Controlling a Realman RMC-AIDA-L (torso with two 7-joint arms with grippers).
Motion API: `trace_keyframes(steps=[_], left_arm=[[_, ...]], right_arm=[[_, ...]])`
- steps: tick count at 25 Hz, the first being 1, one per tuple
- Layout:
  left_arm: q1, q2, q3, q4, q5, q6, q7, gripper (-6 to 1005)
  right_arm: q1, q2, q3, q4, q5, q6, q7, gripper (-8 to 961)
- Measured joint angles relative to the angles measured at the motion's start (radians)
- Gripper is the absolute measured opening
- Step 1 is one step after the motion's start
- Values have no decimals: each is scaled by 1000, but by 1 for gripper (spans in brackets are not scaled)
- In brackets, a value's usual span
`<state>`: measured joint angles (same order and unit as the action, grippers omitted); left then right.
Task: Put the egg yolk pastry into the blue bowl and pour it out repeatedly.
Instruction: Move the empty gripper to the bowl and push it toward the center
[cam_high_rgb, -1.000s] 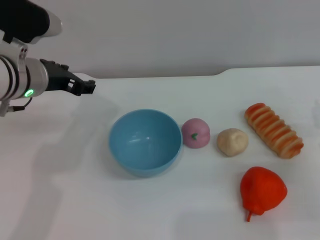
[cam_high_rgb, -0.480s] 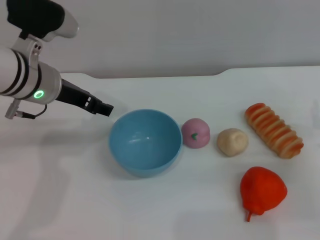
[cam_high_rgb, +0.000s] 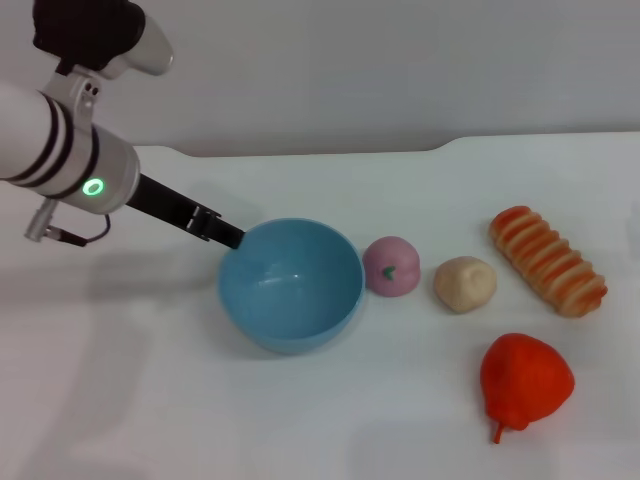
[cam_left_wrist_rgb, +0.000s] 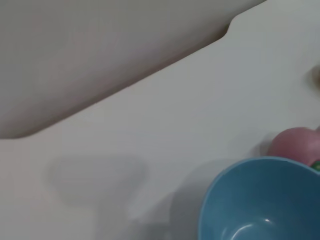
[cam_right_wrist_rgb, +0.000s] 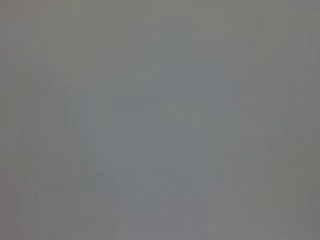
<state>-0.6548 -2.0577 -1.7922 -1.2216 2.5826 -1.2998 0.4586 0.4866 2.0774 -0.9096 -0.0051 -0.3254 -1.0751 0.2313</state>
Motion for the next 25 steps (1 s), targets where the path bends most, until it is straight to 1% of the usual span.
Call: trace_keyframes(steps=[4,13,18,25], left_arm=[[-16,-3,13,50,-27,33,-15,727],[-61,-4,19,227,-54,176,-11,727],[-63,-3,20,274,-73,252,-3,727],[-70,1,31,332,-67,281,-2,728]], right_arm=[[0,-1,0,-2,0,0,0,528],[-2,0,0,-2,-1,1,-1,528],[-9,0,0,-3,-3,1,-2,528],[-10,1,-2,-2,-6,1,-2,528]])
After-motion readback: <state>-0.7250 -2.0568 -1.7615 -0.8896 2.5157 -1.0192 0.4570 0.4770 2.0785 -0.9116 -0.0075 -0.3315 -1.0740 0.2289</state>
